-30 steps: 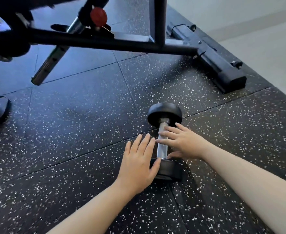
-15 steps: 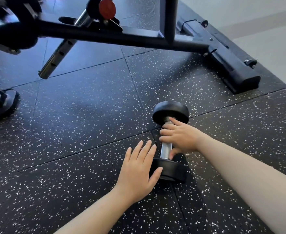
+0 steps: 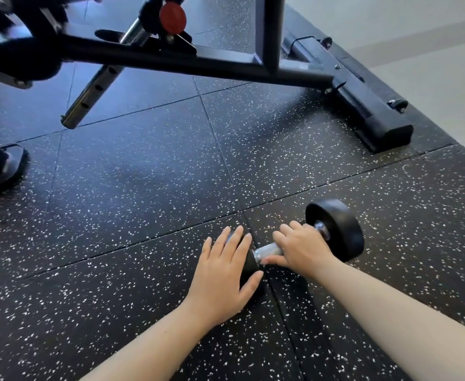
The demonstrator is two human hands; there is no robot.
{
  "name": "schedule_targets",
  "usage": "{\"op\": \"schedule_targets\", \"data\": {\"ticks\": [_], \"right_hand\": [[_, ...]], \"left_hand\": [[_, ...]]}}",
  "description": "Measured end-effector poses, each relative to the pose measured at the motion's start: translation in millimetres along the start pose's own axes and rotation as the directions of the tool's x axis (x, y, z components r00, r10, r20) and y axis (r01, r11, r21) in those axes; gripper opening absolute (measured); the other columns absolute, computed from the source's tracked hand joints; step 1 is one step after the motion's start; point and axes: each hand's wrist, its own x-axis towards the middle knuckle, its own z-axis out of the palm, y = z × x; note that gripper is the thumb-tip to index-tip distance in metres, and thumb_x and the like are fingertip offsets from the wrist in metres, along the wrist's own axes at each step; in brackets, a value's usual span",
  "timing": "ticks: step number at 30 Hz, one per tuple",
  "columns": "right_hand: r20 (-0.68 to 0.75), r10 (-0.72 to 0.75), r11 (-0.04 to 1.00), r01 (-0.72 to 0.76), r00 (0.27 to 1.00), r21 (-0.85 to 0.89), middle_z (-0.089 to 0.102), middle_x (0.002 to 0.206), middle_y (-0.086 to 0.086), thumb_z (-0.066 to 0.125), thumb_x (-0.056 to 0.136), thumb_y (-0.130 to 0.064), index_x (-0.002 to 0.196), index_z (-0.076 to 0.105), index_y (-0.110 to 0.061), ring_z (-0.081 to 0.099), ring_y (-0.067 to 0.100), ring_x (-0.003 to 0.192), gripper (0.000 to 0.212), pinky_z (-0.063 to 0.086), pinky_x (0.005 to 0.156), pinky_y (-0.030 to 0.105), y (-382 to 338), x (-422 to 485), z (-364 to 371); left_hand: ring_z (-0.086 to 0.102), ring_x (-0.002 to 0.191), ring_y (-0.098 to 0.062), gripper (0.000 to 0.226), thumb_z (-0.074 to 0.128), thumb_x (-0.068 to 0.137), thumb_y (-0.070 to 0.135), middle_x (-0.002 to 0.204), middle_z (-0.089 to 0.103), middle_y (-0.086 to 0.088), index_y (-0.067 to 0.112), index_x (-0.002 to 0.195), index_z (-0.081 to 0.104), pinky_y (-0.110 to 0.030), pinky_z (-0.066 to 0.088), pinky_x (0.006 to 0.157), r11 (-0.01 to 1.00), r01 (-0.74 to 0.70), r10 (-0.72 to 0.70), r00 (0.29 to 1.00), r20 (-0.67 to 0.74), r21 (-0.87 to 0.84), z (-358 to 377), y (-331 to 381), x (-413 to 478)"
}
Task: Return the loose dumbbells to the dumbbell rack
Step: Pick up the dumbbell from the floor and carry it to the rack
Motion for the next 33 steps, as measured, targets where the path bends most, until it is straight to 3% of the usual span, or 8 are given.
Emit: {"op": "schedule_targets", "data": {"ticks": [4, 8, 12, 19, 23, 26, 29, 33], "right_hand": [[0.074, 0.105, 0.992, -0.109, 0.992, 0.061, 0.058, 0.053, 0.001, 0.022, 0.072, -0.074, 0.057, 0.055, -0.015, 0.057, 0.022, 0.049, 0.069, 0.039, 0.039, 0.027, -14, -13, -9], [0.287, 0.141, 0.977, -0.180, 0.947, 0.114, 0.064, 0.097, 0.005, 0.016, 0.069, -0.077, 0.092, 0.054, -0.013, 0.060, 0.026, 0.092, 0.077, 0.033, 0.064, 0.033, -21, -30, -13], [0.316, 0.099, 0.977, -0.153, 0.943, 0.148, 0.063, 0.097, 0.003, 0.006, 0.061, -0.081, 0.091, 0.054, -0.014, 0.059, 0.025, 0.091, 0.088, 0.041, 0.069, 0.033, -27, -40, -23], [0.545, 0.011, 0.913, -0.231, 0.838, 0.337, 0.064, 0.097, 0.008, 0.047, 0.079, -0.065, 0.091, 0.044, -0.018, 0.059, 0.029, 0.092, 0.048, 0.043, 0.074, 0.036, -28, -36, -30], [0.585, -0.012, 0.890, -0.259, 0.811, 0.376, 0.066, 0.099, 0.009, 0.056, 0.080, -0.050, 0.105, 0.047, -0.021, 0.059, 0.030, 0.095, 0.040, 0.044, 0.075, 0.036, -27, -34, -40], [0.680, -0.045, 0.845, -0.336, 0.731, 0.417, 0.064, 0.105, 0.009, 0.060, 0.079, -0.040, 0.116, 0.046, -0.025, 0.057, 0.028, 0.098, 0.042, 0.044, 0.079, 0.034, -23, -30, -48], [0.734, -0.067, 0.798, -0.405, 0.675, 0.446, 0.061, 0.106, 0.006, 0.062, 0.078, -0.038, 0.117, 0.045, -0.029, 0.057, 0.025, 0.094, 0.044, 0.046, 0.080, 0.035, -20, -28, -51], [0.787, -0.103, 0.724, -0.497, 0.609, 0.479, 0.061, 0.084, 0.001, 0.064, 0.079, -0.033, 0.113, 0.046, -0.027, 0.057, 0.014, 0.058, 0.039, 0.051, 0.068, 0.032, -20, -25, -55]], "left_hand": [[0.045, 0.127, -0.027, 0.061, 0.032, 0.086, 0.053, 0.138, 0.047, -0.006, 0.014, 0.131, 0.043, -0.053, 0.035, 0.099, 1.000, -0.024, 0.024, 1.000, 0.008, 0.000, 2, 1, -4], [0.045, 0.127, -0.025, 0.061, 0.035, 0.084, 0.053, 0.140, 0.045, -0.004, 0.015, 0.132, 0.042, -0.052, 0.037, 0.098, 1.000, -0.007, 0.007, 1.000, 0.006, -0.028, 4, 4, -8], [0.047, 0.125, -0.024, 0.063, 0.037, 0.081, 0.052, 0.140, 0.046, -0.006, 0.014, 0.131, 0.043, -0.051, 0.042, 0.094, 0.998, 0.036, -0.035, 0.999, 0.021, -0.059, 7, 8, -13], [0.043, 0.126, -0.023, 0.065, 0.050, 0.079, 0.044, 0.149, 0.023, -0.001, 0.020, 0.138, 0.032, -0.042, 0.037, 0.100, 0.933, 0.120, -0.130, 0.991, -0.007, -0.340, 15, 19, -26], [0.028, 0.129, -0.001, 0.068, 0.061, 0.084, 0.029, 0.150, 0.004, 0.016, 0.026, 0.142, 0.024, -0.019, 0.028, 0.100, 0.829, 0.225, -0.252, 0.968, 0.017, -0.512, 12, 29, -27], [0.028, 0.122, 0.008, 0.071, 0.066, 0.081, 0.022, 0.144, 0.026, 0.018, 0.029, 0.140, 0.026, -0.001, 0.017, 0.095, 0.676, 0.334, -0.407, 0.912, 0.044, -0.657, 10, 39, -31], [0.037, 0.118, 0.004, 0.075, 0.070, 0.078, 0.018, 0.132, 0.039, 0.021, 0.033, 0.139, 0.028, -0.007, 0.024, 0.095, 0.474, 0.432, -0.555, 0.823, 0.120, -0.767, 9, 48, -35], [0.042, 0.105, 0.002, 0.075, 0.072, 0.076, 0.017, 0.116, 0.044, 0.023, 0.033, 0.137, 0.033, 0.000, 0.028, 0.080, 0.378, 0.466, -0.602, 0.780, 0.170, -0.800, 5, 52, -34]]}}
